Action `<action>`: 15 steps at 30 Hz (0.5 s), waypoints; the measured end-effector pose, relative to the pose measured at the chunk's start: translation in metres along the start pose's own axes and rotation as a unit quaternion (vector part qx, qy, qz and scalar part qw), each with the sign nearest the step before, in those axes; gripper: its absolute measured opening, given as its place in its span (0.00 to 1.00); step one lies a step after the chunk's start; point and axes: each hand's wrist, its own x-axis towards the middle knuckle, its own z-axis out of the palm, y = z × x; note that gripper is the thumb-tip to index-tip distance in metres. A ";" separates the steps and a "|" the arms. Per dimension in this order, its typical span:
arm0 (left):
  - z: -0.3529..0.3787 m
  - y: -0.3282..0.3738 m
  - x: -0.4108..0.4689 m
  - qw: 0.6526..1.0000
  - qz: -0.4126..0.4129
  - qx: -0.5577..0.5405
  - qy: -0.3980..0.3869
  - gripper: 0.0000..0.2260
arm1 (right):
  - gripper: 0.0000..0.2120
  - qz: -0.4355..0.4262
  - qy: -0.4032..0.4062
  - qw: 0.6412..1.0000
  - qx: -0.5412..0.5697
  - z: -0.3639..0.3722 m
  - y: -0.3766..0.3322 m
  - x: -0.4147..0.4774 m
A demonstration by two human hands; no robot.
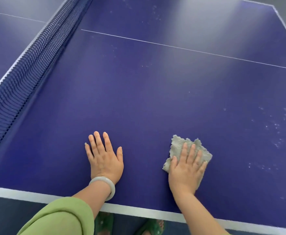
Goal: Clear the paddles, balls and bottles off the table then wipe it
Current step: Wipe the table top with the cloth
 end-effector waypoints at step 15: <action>-0.003 -0.008 -0.001 0.997 0.027 -0.069 -0.028 0.33 | 0.30 -0.008 -0.008 0.999 -0.035 0.015 0.074 -0.079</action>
